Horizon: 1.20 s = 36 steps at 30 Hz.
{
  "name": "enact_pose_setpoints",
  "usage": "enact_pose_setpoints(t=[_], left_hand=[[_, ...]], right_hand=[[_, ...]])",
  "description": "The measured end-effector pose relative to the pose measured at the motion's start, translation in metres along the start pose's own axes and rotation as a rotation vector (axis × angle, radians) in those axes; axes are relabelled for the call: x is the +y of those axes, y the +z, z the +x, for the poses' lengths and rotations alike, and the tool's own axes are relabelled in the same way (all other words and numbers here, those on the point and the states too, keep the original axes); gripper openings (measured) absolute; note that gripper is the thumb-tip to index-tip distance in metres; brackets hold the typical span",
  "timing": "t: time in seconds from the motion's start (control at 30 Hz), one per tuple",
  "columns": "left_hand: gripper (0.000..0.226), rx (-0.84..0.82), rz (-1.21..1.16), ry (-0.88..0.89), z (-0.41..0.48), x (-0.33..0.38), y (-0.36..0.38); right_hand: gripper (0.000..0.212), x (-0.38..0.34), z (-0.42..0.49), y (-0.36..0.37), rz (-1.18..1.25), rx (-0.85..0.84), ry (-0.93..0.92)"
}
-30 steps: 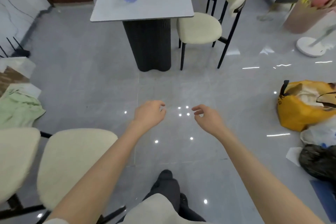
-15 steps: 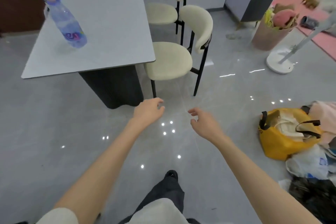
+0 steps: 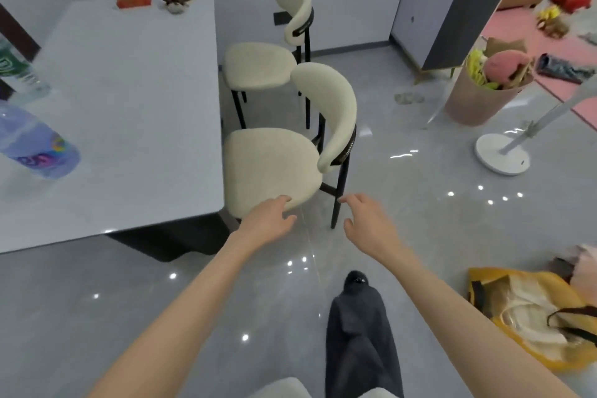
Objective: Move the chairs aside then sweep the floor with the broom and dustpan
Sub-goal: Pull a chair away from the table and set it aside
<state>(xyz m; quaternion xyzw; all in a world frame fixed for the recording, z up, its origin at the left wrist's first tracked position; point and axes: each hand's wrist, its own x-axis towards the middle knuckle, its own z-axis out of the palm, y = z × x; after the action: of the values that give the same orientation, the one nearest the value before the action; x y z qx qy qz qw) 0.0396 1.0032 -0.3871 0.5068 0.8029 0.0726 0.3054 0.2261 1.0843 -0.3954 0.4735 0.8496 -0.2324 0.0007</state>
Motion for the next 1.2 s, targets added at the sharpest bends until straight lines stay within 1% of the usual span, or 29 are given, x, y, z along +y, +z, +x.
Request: enact_pose_setpoints(t=[0.17, 0.3, 0.43, 0.6, 0.67, 0.8, 0.93, 1.1, 1.2], left_hand=[[0.054, 0.025, -0.04, -0.103, 0.117, 0.048, -0.022], [0.054, 0.041, -0.109, -0.161, 0.19, 0.09, -0.043], [0.059, 0.022, -0.299, -0.248, 0.254, 0.113, -0.06], [0.062, 0.004, -0.34, -0.276, 0.325, 0.125, -0.068], [0.065, -0.013, -0.394, -0.294, 0.355, 0.128, -0.068], [0.065, 0.013, -0.514, -0.352, 0.413, 0.128, -0.063], [0.065, 0.002, -0.624, -0.483, 0.458, 0.123, -0.065], [0.06, -0.078, -0.675, -0.643, 0.48, 0.117, -0.059], [0.055, -0.136, -0.73, -0.691, 0.478, 0.114, -0.053]], right_hand=[[0.051, 0.054, 0.124, -0.055, -0.14, -0.048, -0.107], [0.059, 0.088, 0.201, -0.099, -0.298, -0.055, -0.228], [0.062, 0.109, 0.273, -0.128, -0.353, -0.091, -0.302], [0.067, 0.115, 0.361, -0.146, -0.483, -0.108, -0.464], [0.07, 0.114, 0.399, -0.148, -0.561, -0.156, -0.54], [0.072, 0.11, 0.473, -0.144, -0.732, -0.279, -0.725], [0.066, 0.109, 0.535, -0.141, -0.891, -0.448, -0.885], [0.06, 0.096, 0.585, -0.135, -0.945, -0.566, -1.104], [0.054, 0.086, 0.608, -0.123, -0.97, -0.622, -1.285]])
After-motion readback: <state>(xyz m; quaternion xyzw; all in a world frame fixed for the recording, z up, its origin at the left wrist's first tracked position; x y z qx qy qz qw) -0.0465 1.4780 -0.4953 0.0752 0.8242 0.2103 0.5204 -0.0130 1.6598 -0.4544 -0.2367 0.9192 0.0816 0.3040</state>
